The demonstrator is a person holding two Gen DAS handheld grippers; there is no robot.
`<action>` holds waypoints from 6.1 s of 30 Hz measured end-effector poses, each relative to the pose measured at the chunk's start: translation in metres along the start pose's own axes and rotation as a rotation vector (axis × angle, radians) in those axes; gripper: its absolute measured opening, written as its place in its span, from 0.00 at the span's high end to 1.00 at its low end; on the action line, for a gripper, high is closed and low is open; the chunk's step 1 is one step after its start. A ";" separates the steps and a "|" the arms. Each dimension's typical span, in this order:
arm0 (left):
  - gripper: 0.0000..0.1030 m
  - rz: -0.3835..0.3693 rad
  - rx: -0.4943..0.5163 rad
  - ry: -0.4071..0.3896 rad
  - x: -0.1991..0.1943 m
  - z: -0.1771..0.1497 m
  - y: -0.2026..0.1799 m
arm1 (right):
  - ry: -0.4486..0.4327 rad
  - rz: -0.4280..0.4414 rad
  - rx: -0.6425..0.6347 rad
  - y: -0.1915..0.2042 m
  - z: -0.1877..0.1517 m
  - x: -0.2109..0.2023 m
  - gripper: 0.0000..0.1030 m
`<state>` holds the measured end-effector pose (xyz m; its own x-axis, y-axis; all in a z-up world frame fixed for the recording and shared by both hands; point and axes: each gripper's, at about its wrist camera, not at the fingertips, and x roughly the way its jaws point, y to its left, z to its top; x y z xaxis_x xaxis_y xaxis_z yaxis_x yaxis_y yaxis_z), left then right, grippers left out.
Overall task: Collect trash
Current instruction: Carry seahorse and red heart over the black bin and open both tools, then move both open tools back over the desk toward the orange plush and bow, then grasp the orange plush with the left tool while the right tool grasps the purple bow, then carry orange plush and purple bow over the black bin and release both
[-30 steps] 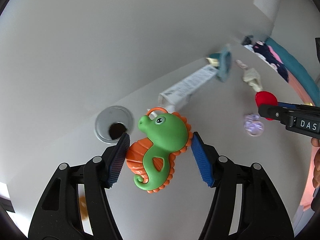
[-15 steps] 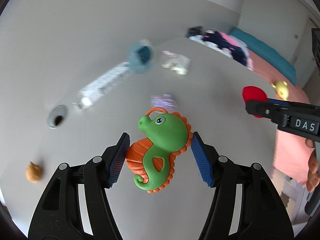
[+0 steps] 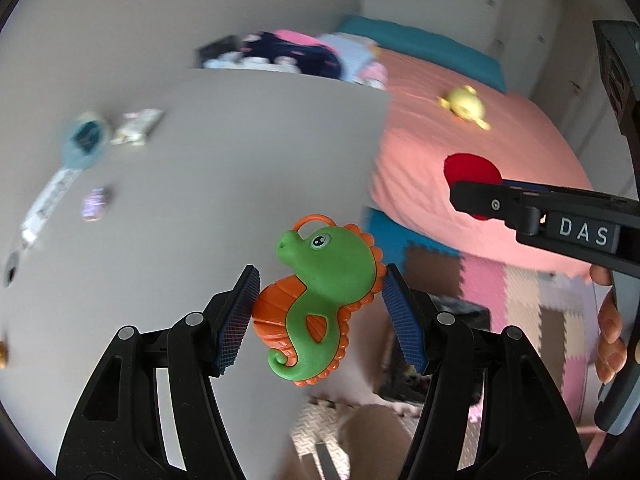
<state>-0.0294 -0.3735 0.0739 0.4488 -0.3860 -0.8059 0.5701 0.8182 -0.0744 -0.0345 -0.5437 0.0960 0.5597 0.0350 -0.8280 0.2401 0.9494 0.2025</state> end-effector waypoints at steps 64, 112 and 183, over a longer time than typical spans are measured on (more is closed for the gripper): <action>0.06 -0.107 0.173 0.128 0.039 -0.017 -0.104 | 0.040 -0.173 0.223 -0.129 -0.042 -0.013 0.02; 0.06 0.436 -0.712 0.067 -0.105 -0.117 0.416 | 0.300 0.071 -0.453 0.352 0.073 0.201 0.23; 0.55 -0.162 0.260 0.184 0.042 -0.023 -0.166 | 0.129 -0.221 0.245 -0.198 -0.092 -0.023 0.86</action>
<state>-0.1206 -0.5157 0.0386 0.2202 -0.3993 -0.8900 0.7903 0.6078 -0.0772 -0.1678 -0.7044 0.0270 0.3720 -0.1087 -0.9218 0.5360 0.8360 0.1177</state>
